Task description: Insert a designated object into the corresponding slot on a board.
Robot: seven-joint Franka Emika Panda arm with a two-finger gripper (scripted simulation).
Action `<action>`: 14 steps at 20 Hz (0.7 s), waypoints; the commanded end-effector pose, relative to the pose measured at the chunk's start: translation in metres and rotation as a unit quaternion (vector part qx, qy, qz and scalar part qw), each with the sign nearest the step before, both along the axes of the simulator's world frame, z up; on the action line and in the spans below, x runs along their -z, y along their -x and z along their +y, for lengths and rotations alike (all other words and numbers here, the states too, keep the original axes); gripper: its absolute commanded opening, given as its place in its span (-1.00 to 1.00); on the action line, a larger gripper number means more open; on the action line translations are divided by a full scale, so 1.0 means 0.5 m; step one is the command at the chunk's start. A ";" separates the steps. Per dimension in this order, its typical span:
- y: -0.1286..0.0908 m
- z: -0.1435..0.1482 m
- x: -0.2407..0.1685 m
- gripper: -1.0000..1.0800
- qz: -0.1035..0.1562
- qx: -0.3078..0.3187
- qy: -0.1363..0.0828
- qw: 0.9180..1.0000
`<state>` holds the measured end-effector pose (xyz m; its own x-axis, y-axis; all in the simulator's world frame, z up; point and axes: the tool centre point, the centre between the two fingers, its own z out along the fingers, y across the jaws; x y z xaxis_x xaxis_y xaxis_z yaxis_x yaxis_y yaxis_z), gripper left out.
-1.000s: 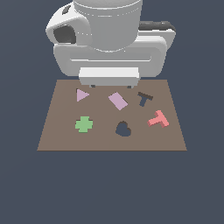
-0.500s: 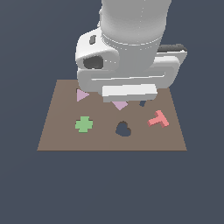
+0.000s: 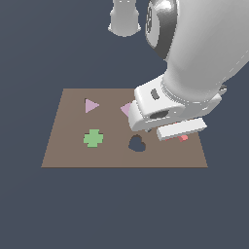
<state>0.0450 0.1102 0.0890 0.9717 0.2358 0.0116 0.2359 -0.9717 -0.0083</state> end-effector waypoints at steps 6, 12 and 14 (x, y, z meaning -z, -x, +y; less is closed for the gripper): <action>-0.009 0.077 0.064 0.92 0.003 -0.048 0.004 0.999; -0.010 0.095 0.078 0.92 0.004 -0.059 0.006 0.998; -0.008 0.094 0.078 0.92 0.005 -0.058 0.005 0.998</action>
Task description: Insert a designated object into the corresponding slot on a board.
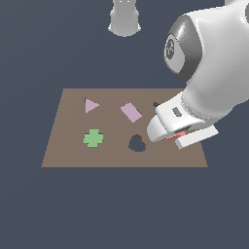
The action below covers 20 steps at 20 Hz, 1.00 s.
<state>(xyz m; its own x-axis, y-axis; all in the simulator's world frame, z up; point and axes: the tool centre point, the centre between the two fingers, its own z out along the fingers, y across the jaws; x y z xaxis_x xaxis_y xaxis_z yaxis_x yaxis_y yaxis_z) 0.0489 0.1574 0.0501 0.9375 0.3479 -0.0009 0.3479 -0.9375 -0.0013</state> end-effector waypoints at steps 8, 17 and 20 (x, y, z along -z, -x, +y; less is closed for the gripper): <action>-0.001 0.000 0.039 0.92 -0.001 -0.001 0.000 1.000; -0.001 0.000 0.040 -1.00 -0.001 -0.001 0.000 1.000; -0.002 0.000 0.039 -1.00 -0.001 -0.001 0.000 1.000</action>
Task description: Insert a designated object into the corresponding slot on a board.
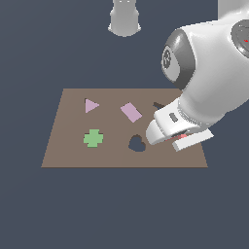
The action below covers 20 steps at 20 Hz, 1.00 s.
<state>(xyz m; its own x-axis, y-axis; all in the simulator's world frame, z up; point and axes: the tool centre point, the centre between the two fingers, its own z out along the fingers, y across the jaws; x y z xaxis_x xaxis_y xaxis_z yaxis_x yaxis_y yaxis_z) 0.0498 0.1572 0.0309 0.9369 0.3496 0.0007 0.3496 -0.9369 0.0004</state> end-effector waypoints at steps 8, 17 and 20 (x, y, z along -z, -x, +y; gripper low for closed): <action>0.002 0.001 -0.005 -1.00 0.001 -0.004 0.000 1.000; 0.032 0.002 -0.007 -1.00 0.001 -0.061 0.000 0.998; 0.050 0.002 -0.008 -1.00 0.001 -0.095 0.000 0.995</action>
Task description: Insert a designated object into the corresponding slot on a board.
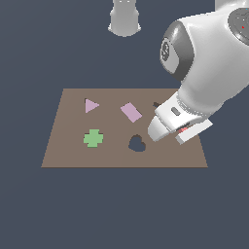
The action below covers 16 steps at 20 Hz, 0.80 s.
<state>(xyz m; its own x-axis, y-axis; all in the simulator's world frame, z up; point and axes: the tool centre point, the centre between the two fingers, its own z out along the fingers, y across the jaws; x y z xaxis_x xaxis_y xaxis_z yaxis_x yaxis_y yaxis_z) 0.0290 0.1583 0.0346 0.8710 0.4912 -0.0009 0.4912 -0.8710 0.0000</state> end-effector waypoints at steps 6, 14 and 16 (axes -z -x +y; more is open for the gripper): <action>0.054 -0.008 -0.005 -1.00 0.000 -0.105 0.000 0.994; 0.111 -0.033 -0.009 -1.00 0.000 -0.223 0.000 0.975; 0.121 -0.039 -0.010 -1.00 0.000 -0.244 0.000 0.970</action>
